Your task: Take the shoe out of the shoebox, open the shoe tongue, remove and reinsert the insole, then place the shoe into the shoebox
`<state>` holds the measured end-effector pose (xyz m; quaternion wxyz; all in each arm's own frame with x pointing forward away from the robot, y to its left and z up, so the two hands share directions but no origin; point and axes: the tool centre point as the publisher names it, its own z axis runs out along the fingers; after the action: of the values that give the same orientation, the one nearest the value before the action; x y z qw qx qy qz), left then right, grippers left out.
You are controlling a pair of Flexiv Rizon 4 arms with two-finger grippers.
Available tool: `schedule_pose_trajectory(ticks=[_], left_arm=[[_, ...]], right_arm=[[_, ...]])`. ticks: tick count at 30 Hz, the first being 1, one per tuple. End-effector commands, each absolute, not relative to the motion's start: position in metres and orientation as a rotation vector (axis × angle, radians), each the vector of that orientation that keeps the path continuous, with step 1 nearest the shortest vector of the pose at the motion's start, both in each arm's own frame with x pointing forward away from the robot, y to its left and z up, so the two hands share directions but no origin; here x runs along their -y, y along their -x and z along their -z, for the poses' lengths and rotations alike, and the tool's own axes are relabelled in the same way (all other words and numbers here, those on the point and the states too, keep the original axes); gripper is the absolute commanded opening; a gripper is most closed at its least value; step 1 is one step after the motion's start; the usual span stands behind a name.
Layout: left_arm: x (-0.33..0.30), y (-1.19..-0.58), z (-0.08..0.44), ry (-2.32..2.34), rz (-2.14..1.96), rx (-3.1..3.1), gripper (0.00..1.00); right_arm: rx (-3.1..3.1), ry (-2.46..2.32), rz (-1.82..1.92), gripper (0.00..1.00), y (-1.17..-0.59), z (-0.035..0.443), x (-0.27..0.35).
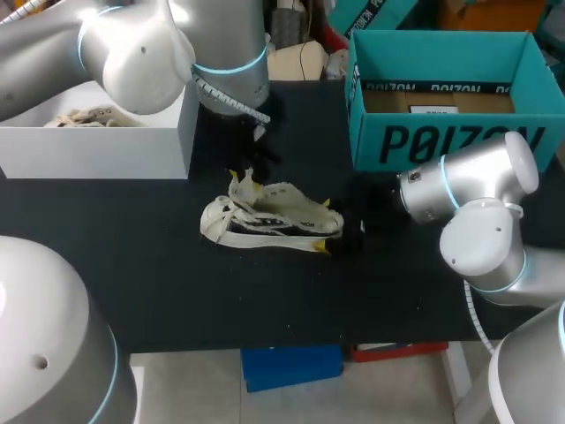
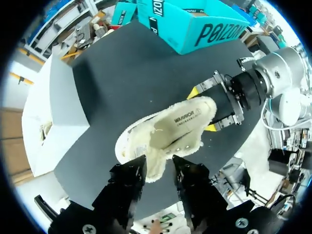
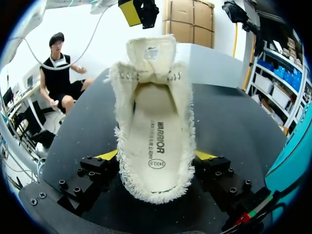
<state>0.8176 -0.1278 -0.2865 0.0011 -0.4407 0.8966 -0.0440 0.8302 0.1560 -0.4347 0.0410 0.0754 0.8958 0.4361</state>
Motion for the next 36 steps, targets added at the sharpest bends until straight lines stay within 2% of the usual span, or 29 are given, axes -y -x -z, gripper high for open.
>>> schedule_pose_trajectory(ticks=[1, 18, 21, 29, 36], left_arm=[[0.134, -0.826, 0.293, 0.227, 0.312, -3.28, 0.0], [0.134, -0.826, 0.293, 0.227, 0.312, -3.28, 0.0], [0.142, -0.824, 0.295, -0.042, 0.321, -3.332, 0.0], [0.157, -0.826, 0.298, -0.408, 0.144, -3.304, 0.0], [0.16, -0.827, 0.3, -0.427, 0.115, -3.309, 0.0]], right_arm=[[-2.743, -0.233, -1.335, 0.0, -0.83, 0.436, -0.155], [-2.743, -0.233, -1.335, 0.0, -0.83, 0.436, -0.155], [-2.743, -0.233, -1.335, 0.0, -0.83, 0.436, -0.155], [-2.743, -0.233, -1.335, 0.0, -0.83, 0.436, -0.155], [-2.743, -0.233, -1.335, 0.0, -0.83, 0.436, -0.155]])
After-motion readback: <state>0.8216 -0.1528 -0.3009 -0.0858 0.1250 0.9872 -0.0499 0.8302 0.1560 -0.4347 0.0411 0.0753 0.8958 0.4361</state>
